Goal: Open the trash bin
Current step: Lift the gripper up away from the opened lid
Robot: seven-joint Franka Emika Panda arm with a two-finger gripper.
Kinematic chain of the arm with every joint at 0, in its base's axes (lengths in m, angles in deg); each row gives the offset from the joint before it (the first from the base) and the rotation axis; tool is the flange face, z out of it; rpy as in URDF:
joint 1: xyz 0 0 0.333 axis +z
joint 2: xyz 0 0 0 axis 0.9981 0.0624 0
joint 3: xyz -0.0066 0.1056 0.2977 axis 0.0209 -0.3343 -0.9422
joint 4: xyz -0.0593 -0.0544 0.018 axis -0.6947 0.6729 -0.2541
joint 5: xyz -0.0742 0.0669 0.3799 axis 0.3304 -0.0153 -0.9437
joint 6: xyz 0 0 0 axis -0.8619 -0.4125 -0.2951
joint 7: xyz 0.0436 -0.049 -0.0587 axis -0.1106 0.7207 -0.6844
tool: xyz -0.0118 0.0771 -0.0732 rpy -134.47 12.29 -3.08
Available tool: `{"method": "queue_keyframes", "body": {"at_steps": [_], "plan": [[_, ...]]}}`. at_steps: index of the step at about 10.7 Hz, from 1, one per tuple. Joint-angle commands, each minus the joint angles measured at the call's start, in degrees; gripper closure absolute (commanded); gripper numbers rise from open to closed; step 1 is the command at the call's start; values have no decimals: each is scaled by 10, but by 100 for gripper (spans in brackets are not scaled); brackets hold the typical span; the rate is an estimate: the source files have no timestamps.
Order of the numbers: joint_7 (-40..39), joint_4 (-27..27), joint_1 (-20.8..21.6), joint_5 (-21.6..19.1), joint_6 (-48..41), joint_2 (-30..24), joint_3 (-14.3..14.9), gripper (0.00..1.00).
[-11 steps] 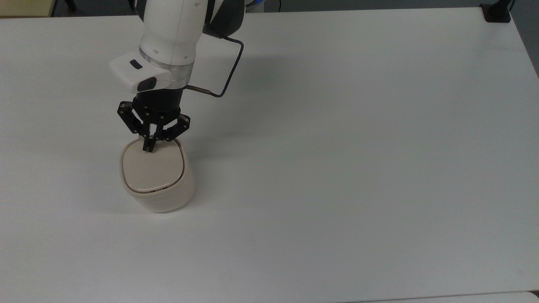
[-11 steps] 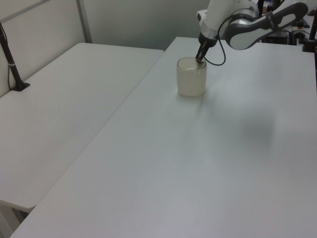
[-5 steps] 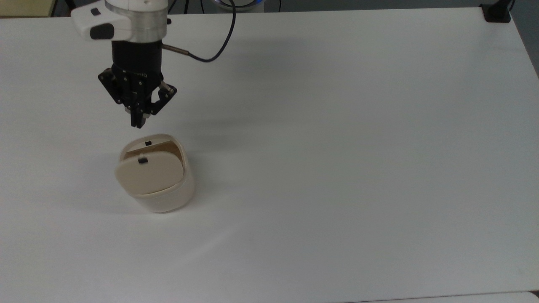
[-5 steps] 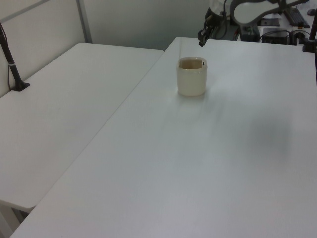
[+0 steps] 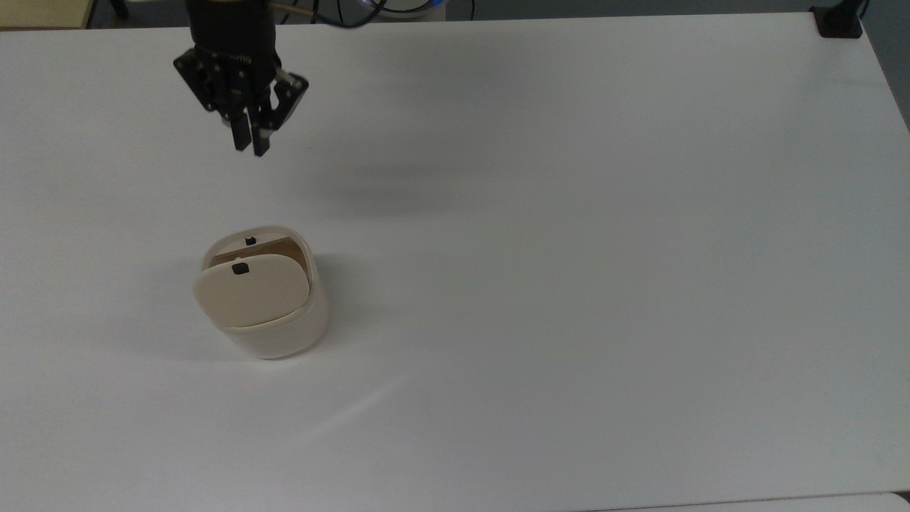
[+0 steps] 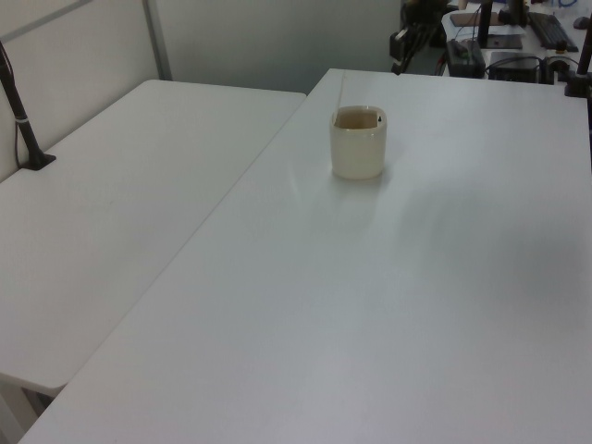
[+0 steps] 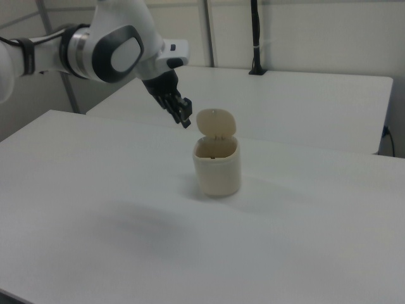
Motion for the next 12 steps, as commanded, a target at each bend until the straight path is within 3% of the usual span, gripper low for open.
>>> {"method": "queue_keyframes", "body": {"at_steps": [1, 3, 4, 6, 10, 12], "plan": [[-16, -18, 2, -41, -86, -49, 2, 37], [-15, -18, 3, -55, -124, -68, -1, 8], [-16, -17, 4, -57, -150, -77, -4, 0], [-24, -17, 8, -57, -168, -81, -7, 0], [-133, -16, 7, -56, -169, -77, -20, 0], [-136, -17, 7, -56, -169, -76, -20, 0]]}}
